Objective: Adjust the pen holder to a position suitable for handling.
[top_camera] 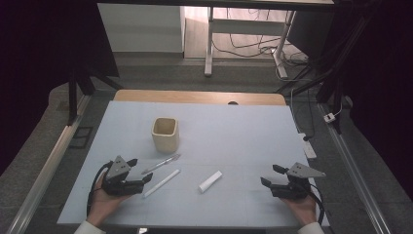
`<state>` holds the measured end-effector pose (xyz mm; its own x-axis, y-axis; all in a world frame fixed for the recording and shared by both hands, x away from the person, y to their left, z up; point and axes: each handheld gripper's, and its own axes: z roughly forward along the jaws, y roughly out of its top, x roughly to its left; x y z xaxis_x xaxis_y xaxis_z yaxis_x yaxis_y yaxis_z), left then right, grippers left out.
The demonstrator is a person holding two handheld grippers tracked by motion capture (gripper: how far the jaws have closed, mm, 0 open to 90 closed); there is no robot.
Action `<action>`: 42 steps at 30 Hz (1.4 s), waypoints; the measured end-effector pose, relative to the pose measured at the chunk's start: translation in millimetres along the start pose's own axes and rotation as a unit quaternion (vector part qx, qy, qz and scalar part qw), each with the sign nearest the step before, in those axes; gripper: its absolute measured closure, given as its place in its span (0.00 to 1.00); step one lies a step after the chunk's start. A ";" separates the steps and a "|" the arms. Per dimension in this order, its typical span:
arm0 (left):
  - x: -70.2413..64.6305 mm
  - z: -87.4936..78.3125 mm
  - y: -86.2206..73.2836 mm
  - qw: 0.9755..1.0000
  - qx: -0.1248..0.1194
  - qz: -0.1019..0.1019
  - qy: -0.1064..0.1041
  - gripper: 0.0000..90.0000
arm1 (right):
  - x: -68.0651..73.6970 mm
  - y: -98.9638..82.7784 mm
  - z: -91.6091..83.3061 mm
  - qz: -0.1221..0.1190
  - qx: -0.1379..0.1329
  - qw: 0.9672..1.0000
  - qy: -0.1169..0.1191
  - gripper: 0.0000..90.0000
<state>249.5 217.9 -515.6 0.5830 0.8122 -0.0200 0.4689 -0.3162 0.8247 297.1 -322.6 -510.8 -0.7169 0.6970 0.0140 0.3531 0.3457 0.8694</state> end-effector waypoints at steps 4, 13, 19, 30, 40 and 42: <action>-1.7 3.5 0.4 1.000 0.004 -0.002 -0.003 0.24 | -0.4 0.0 -0.9 -0.002 -0.003 1.000 0.000 0.30; 6.1 7.2 9.2 1.000 0.000 -0.007 0.006 0.26 | -1.0 0.4 1.2 -0.007 -0.002 1.000 0.000 0.30; 17.8 10.4 18.6 1.000 -0.005 -0.026 0.008 0.26 | -1.1 0.6 1.1 -0.009 -0.003 1.000 -0.002 0.30; 31.3 9.6 29.7 0.999 -0.007 -0.041 0.028 0.29 | -1.0 1.3 1.6 -0.009 -0.004 1.000 -0.005 0.31; 49.2 17.5 34.9 0.997 0.001 -0.057 0.043 0.34 | -0.6 2.3 3.7 -0.013 -0.002 1.000 -0.002 0.31; 54.9 19.0 36.6 0.997 0.000 -0.062 0.045 0.35 | -0.6 2.4 3.9 -0.013 -0.002 1.000 -0.003 0.31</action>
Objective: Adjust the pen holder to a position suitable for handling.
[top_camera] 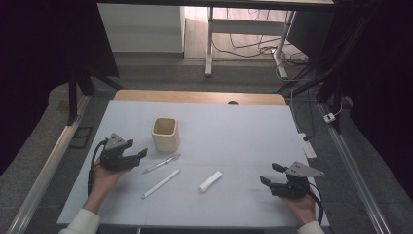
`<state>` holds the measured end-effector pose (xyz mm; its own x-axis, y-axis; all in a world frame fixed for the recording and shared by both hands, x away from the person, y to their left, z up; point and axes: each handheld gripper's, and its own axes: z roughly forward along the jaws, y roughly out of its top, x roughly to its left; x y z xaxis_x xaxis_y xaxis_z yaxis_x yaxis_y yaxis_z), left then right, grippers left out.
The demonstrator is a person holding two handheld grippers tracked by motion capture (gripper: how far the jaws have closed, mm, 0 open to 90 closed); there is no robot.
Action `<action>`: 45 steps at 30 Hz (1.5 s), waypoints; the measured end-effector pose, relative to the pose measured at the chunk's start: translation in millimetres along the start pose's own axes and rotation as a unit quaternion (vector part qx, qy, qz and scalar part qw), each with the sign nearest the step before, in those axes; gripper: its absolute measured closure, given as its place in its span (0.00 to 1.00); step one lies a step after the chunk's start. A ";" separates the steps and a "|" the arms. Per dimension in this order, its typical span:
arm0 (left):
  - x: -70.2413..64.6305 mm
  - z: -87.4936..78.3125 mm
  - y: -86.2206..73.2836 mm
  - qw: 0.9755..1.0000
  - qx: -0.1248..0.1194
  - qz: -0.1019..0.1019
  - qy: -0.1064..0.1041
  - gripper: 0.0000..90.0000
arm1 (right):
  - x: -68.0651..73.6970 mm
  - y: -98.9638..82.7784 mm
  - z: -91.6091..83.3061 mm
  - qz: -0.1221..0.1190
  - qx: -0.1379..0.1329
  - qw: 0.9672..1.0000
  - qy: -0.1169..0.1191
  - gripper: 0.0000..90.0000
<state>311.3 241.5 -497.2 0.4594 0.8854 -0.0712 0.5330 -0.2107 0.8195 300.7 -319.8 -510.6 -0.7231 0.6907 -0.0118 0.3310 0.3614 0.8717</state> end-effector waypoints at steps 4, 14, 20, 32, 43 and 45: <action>8.0 4.7 4.2 1.000 0.006 -0.006 0.004 0.38 | 0.5 0.3 0.1 -0.002 -0.002 1.000 0.001 0.31; 17.1 17.5 7.6 1.000 0.019 -0.009 0.008 0.54 | 0.4 0.1 0.6 -0.002 0.000 1.000 0.000 0.31; 18.5 27.0 13.3 1.000 0.030 -0.003 0.009 0.63 | 0.0 0.0 0.7 0.000 0.001 1.000 -0.001 0.31; 34.6 47.8 18.2 0.998 0.065 -0.015 -0.003 0.98 | -0.1 -0.2 0.9 -0.001 0.002 1.000 -0.001 0.31; 26.7 59.6 20.3 0.997 0.080 -0.006 -0.018 0.98 | -0.4 -0.4 0.7 -0.002 0.003 1.000 -0.002 0.31; 24.9 61.8 20.7 0.996 0.081 -0.007 -0.023 0.98 | -0.3 -0.4 0.4 -0.002 0.002 1.000 -0.002 0.31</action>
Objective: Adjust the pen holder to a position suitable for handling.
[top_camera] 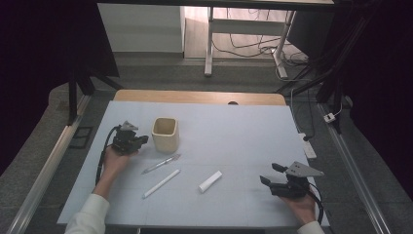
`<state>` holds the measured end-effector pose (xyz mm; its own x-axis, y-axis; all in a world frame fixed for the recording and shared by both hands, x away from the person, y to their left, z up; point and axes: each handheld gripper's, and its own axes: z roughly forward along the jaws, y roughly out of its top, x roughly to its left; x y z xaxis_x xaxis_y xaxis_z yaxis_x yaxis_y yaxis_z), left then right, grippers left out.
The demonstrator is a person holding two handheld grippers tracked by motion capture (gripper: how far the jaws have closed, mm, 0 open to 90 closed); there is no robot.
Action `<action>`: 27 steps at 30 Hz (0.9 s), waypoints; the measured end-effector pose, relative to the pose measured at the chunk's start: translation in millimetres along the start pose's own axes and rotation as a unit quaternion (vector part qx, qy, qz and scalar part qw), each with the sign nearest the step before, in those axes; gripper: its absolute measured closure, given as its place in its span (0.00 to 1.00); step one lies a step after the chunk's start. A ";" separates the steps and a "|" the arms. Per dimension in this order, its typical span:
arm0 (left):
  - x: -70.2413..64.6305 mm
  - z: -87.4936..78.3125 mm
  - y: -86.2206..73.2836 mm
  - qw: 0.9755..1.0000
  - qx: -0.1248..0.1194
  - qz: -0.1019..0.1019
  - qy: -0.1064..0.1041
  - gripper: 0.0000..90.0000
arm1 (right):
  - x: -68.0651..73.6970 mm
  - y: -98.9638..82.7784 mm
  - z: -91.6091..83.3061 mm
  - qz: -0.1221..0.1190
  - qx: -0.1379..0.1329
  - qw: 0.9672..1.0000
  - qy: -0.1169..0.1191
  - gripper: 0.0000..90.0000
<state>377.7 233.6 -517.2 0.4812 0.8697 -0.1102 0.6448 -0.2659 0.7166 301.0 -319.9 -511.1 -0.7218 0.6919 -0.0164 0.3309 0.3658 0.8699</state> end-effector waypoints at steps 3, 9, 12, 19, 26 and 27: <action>-2.6 2.6 0.7 1.000 0.004 0.004 -0.002 0.98 | 0.1 0.0 -0.3 0.000 0.000 1.000 0.000 0.31; -8.9 6.4 2.5 1.000 0.015 0.017 -0.013 0.98 | -0.1 -0.3 -1.7 0.000 -0.003 1.000 -0.001 0.31; -10.6 7.9 2.6 1.000 0.018 0.020 -0.012 0.98 | -0.4 -0.5 -2.2 0.001 -0.003 1.000 -0.002 0.31; -11.2 7.9 2.8 1.000 0.020 0.020 -0.010 0.98 | -0.4 -1.1 -3.1 0.001 -0.004 1.000 -0.002 0.31; -11.8 7.8 3.3 0.999 0.023 0.021 -0.007 0.99 | -0.4 -1.3 -3.0 0.002 -0.003 1.000 -0.002 0.31; -11.8 7.8 3.3 0.999 0.023 0.021 -0.007 0.99 | -0.4 -1.3 -3.0 0.002 -0.003 1.000 -0.002 0.31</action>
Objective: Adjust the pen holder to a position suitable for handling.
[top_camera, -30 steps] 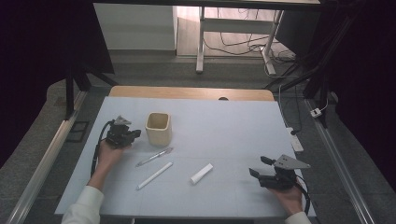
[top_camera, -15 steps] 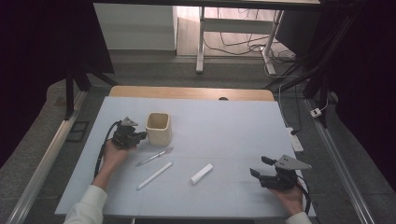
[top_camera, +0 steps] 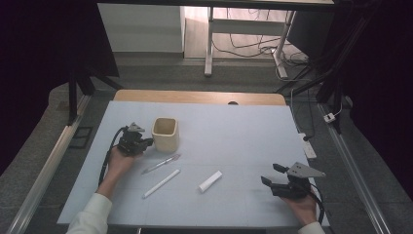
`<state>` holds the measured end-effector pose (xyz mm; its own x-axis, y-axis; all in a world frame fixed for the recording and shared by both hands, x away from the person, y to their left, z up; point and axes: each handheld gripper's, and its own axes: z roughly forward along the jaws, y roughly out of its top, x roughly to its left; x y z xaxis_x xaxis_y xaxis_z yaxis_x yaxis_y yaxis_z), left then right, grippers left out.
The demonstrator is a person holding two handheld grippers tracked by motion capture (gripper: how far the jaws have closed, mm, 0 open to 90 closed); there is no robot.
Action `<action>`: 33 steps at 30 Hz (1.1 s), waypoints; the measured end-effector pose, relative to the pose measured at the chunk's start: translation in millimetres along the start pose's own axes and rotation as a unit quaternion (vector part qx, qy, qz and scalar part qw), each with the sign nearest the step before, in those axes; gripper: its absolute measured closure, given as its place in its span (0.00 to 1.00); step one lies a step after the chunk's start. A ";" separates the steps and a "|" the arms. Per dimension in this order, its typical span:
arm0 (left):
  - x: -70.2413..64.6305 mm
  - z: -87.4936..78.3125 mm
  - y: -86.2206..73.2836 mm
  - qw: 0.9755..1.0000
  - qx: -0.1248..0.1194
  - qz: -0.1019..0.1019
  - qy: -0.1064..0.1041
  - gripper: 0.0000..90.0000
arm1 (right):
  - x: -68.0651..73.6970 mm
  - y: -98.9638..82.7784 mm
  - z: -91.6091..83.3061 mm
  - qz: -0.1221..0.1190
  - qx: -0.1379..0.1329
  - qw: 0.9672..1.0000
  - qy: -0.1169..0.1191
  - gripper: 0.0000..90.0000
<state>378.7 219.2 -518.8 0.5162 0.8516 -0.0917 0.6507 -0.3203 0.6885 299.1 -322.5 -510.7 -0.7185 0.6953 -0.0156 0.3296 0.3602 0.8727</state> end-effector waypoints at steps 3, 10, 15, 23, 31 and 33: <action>-0.8 0.0 0.7 1.000 0.001 -0.002 0.001 0.99 | 0.1 -0.2 0.0 0.000 0.001 1.000 0.001 0.31; -5.9 3.7 2.4 1.000 0.010 0.008 -0.006 0.99 | 0.3 -0.2 0.3 -0.001 0.004 1.000 0.000 0.31; -8.6 5.5 4.3 1.000 0.009 0.007 -0.007 0.99 | 0.2 -0.6 0.4 0.000 0.003 1.000 0.001 0.31; -10.1 8.9 8.0 1.000 0.010 0.007 -0.007 0.98 | 0.4 -1.0 1.0 0.000 0.007 1.000 0.001 0.31; -15.2 15.0 14.5 1.000 0.010 0.014 -0.011 0.99 | 0.4 -2.6 -0.7 0.003 0.006 1.000 -0.002 0.31; -15.8 15.8 15.0 1.000 0.009 0.015 -0.012 0.98 | 0.4 -2.7 -1.0 0.003 0.006 1.000 -0.002 0.31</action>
<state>389.2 194.4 -518.4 0.5486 0.8315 -0.0879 0.6446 -0.3536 0.6778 297.3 -323.7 -512.6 -0.7141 0.7000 -0.0115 0.3423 0.3635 0.8665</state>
